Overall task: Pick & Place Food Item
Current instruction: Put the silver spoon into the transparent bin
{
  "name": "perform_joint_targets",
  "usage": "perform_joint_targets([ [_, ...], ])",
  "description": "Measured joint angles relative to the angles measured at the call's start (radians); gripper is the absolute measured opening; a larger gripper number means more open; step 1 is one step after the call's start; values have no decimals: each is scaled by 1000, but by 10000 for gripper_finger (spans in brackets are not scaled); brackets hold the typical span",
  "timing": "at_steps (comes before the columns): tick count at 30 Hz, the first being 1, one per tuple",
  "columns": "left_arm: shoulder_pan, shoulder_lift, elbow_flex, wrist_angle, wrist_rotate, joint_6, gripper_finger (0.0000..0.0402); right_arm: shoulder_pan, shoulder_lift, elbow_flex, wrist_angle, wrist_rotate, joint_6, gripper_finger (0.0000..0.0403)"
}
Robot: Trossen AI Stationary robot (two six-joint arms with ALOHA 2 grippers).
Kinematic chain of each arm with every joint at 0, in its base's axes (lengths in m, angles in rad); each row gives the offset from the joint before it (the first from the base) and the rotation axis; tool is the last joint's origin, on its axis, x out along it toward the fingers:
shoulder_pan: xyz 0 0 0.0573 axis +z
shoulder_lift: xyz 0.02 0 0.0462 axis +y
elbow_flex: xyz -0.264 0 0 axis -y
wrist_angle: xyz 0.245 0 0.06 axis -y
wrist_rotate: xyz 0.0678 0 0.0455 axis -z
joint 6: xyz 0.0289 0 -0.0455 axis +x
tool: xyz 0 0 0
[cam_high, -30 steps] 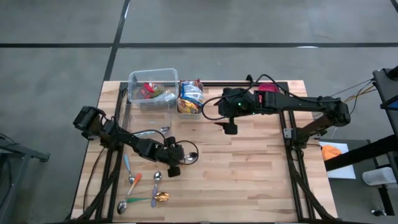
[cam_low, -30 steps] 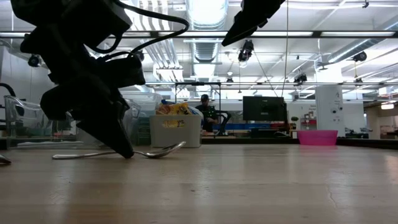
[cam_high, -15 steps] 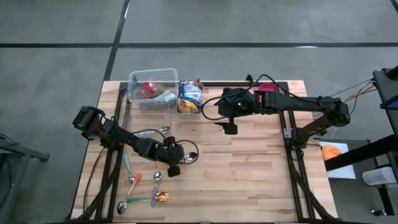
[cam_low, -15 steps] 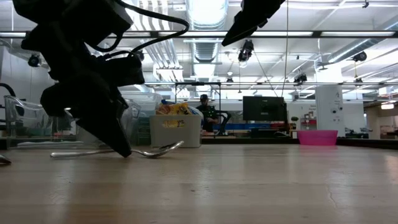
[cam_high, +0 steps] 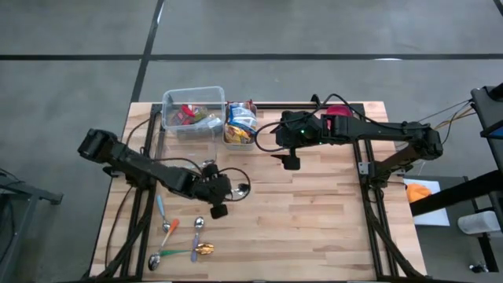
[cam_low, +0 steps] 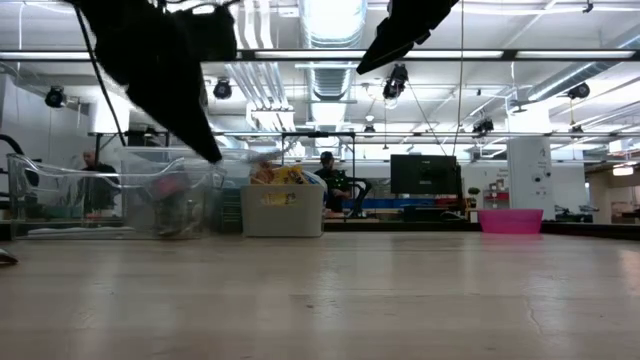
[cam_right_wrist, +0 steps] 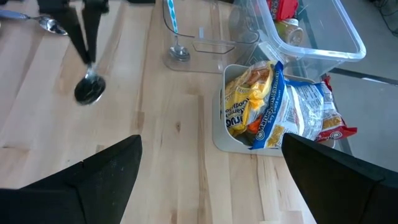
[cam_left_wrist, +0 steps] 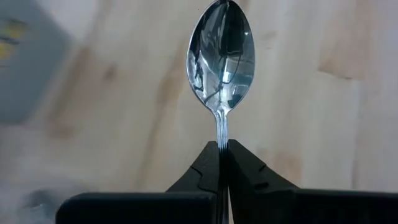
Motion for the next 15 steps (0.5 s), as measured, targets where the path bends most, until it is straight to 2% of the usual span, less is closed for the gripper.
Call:
perform_joint_targets([
  [7,1,-77,128,-350,-112,-26,6,0,0,0,0,0,0,384],
  [15,16,-218,141,-739,-204,-227,6,0,0,0,0,0,0,384],
])
